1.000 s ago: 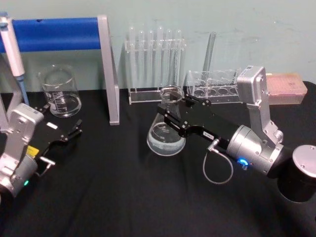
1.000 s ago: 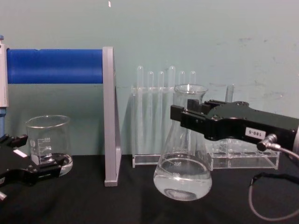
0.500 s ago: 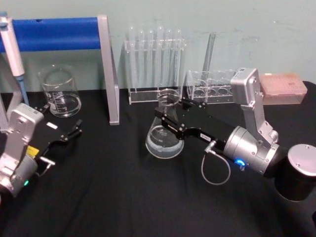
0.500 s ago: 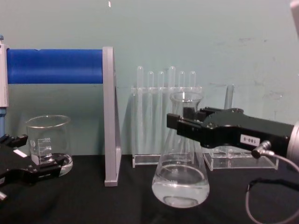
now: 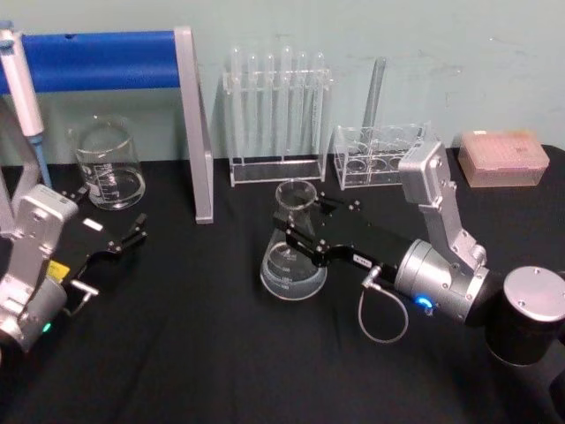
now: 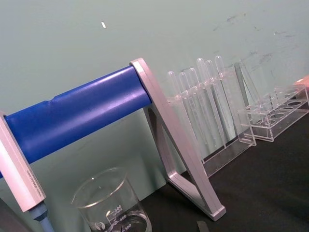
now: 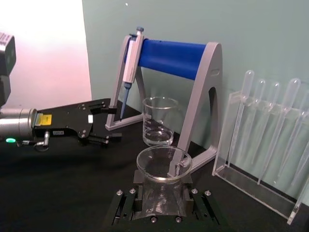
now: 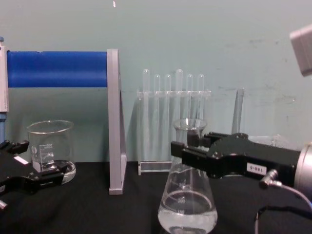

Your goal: Grasp the erlenmeyer flask with one hand, shake it three times, then place it back.

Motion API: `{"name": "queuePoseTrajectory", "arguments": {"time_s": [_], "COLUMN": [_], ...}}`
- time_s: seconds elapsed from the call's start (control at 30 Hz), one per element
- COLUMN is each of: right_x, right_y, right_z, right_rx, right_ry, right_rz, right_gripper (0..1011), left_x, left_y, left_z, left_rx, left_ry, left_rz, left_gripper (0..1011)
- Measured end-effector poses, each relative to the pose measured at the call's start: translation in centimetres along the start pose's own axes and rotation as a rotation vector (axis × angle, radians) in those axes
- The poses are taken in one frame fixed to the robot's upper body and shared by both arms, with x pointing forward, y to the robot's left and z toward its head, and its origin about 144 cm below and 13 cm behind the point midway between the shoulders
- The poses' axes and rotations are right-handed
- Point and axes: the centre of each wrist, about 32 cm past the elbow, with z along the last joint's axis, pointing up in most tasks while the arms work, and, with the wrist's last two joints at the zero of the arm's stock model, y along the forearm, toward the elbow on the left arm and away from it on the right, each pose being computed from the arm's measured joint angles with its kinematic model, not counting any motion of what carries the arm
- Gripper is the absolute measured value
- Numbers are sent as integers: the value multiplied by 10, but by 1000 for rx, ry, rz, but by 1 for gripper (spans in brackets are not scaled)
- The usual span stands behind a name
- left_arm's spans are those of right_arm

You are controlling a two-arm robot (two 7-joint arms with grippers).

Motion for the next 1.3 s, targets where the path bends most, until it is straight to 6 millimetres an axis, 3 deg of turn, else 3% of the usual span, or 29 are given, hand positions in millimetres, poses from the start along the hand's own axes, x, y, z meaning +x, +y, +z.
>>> {"name": "queuePoseTrajectory", "arguments": {"time_s": [1.3], "right_x": [6], "right_y": [3], "right_z": [-25], "right_rx": [-53], "right_ry": [-7], "right_rz": [79], "right_gripper": [453], "left_x": [0], "left_y": [0], "left_z": [0], "left_rx": [0], "left_ry": [0], "left_rz": [0], "left_gripper": [1001]}}
